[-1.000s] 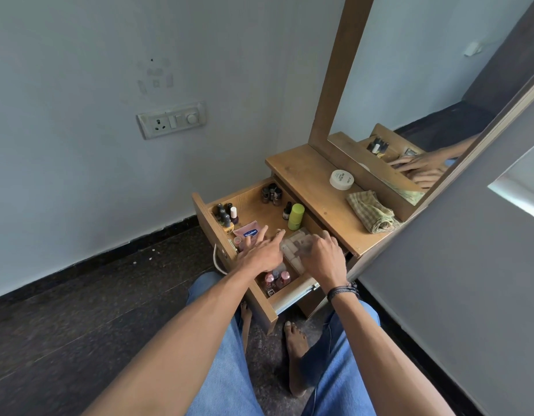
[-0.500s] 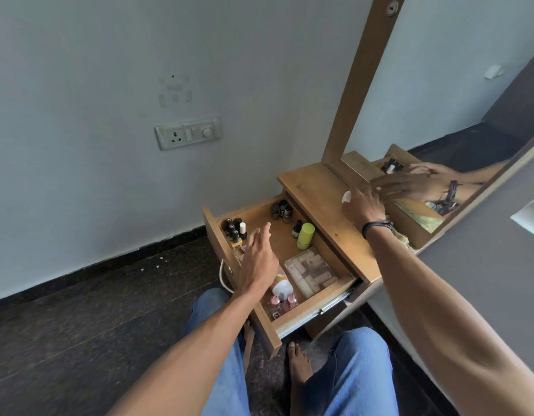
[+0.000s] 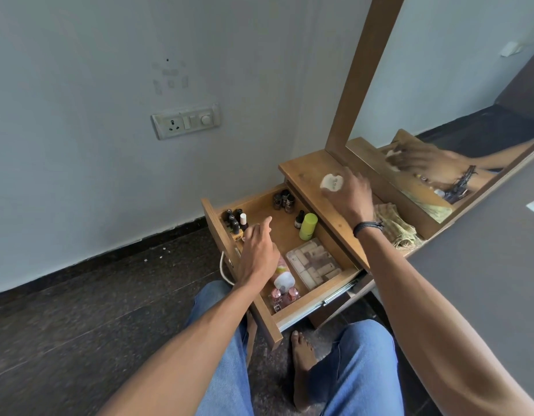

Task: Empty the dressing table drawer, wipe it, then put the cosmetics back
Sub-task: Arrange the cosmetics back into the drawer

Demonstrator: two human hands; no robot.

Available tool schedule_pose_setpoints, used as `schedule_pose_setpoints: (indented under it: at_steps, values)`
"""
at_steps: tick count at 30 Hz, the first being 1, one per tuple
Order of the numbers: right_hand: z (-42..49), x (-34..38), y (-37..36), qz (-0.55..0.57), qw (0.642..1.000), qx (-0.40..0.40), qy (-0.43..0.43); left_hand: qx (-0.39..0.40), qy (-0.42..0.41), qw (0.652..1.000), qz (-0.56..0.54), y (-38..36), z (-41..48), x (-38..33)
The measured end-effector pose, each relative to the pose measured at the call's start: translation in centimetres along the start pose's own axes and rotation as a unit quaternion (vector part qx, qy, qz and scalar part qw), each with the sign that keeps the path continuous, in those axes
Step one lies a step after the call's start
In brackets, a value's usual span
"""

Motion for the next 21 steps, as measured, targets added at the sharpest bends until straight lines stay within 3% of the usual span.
schedule_pose_setpoints:
  at_steps: [4,11,21]
  values:
    - [-2.2,4.8,-2.0,0.029,0.991,0.059,0.116,0.018,-0.001,1.0,0.01,0.0,-0.1,0.0]
    - [-4.2,7.2,-8.0,-0.084,0.952,0.172,0.238,0.067,-0.009,0.995,0.073,-0.4,-0.1,0.1]
    - [-4.7,6.3,-12.8,-0.202,0.901,0.254,0.289,0.069,-0.01,0.996,0.051,-0.6,-0.3,0.3]
Point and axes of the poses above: each hand's wrist, its own z-axis towards the middle knuckle, its own y-axis out of the back of the hand, x = y × z, the point moved 4 cm from there along z, towards the middle knuckle, and after that the axes turned 8 degrees about -x, right-handed, at the moved point
